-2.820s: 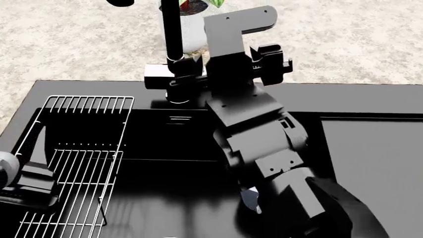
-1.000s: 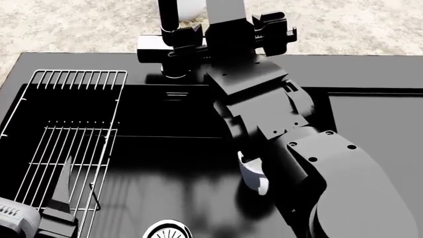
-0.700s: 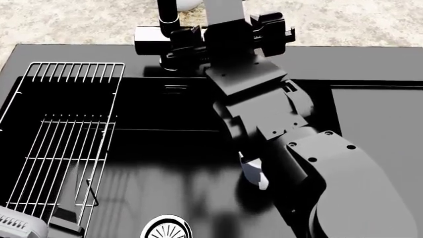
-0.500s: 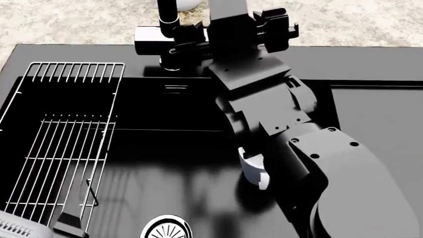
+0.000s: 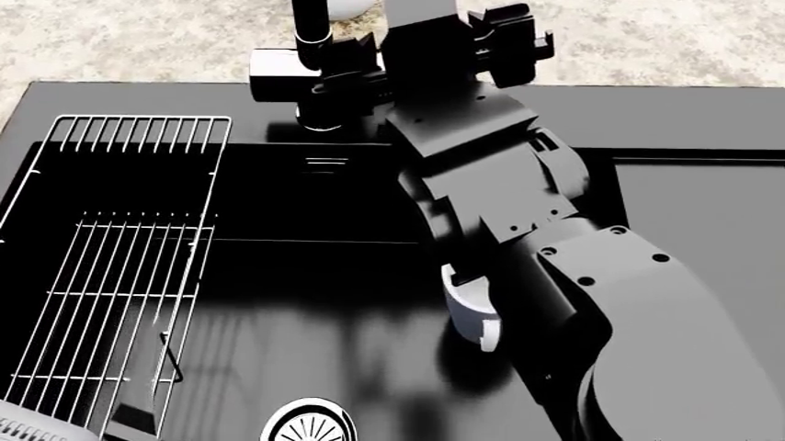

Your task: Turn on the sink faucet.

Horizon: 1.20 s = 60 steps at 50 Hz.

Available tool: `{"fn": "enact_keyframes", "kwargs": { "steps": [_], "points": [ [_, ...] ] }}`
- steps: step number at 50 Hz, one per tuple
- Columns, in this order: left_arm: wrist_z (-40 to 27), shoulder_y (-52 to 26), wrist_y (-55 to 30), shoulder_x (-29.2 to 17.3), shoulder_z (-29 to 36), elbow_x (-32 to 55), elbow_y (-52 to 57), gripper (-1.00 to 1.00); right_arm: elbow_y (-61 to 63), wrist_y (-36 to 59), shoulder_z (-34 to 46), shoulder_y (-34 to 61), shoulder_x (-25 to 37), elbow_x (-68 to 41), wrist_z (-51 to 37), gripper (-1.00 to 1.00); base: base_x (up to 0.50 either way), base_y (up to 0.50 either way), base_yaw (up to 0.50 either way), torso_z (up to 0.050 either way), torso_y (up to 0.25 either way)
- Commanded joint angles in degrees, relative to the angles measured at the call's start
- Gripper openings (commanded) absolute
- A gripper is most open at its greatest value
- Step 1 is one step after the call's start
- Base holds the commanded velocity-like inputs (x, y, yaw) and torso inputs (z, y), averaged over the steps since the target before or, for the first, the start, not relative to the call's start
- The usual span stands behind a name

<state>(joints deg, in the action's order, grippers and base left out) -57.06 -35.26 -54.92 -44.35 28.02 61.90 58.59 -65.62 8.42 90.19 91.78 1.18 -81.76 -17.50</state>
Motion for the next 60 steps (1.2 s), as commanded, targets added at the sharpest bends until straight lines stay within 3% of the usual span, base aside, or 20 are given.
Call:
{"fn": "enact_keyframes", "kwargs": {
  "steps": [1, 23, 35, 45, 56, 60],
  "points": [
    [1.24, 0.05, 2.21, 0.17, 0.33, -0.68, 0.61, 1.0, 0.64, 0.2, -1.59, 1.33, -1.18, 1.61, 0.92, 1.0, 0.0, 0.0, 0.0, 0.0, 0.0],
    [-2.26, -3.89, 4.23, -1.56, 5.82, 0.84, 1.08, 1.0, 0.5, -0.59, -1.69, 2.12, -1.18, 1.81, 1.26, 1.0, 0.0, 0.0, 0.0, 0.031, -0.108],
    [-8.31, -11.53, 11.86, -6.2, 18.06, 2.58, 1.27, 1.0, 2.43, 0.14, -1.23, 3.03, -1.18, 2.49, 0.84, 1.0, 0.0, 0.0, 0.0, 0.036, -0.121],
    [-8.16, -11.56, 16.0, -8.26, 22.06, -0.02, 0.96, 1.0, 1.5, -0.62, -1.93, 2.59, -1.18, 2.9, 1.02, 1.0, 0.0, 0.0, 0.0, 0.0, 0.0],
    [-6.48, -8.72, 18.73, -8.92, 23.89, -3.89, -0.69, 1.0, -9.19, -3.68, -3.48, 3.14, -1.16, 0.46, 5.91, 1.0, 0.0, 0.0, 0.0, 0.0, 0.0],
    [-5.41, -6.77, 20.6, -9.74, 24.36, -6.05, -1.41, 1.0, -9.34, -3.95, -5.96, 3.66, 1.45, 0.53, 5.48, 1.0, 0.0, 0.0, 0.0, 0.0, 0.0]
  ]
}}
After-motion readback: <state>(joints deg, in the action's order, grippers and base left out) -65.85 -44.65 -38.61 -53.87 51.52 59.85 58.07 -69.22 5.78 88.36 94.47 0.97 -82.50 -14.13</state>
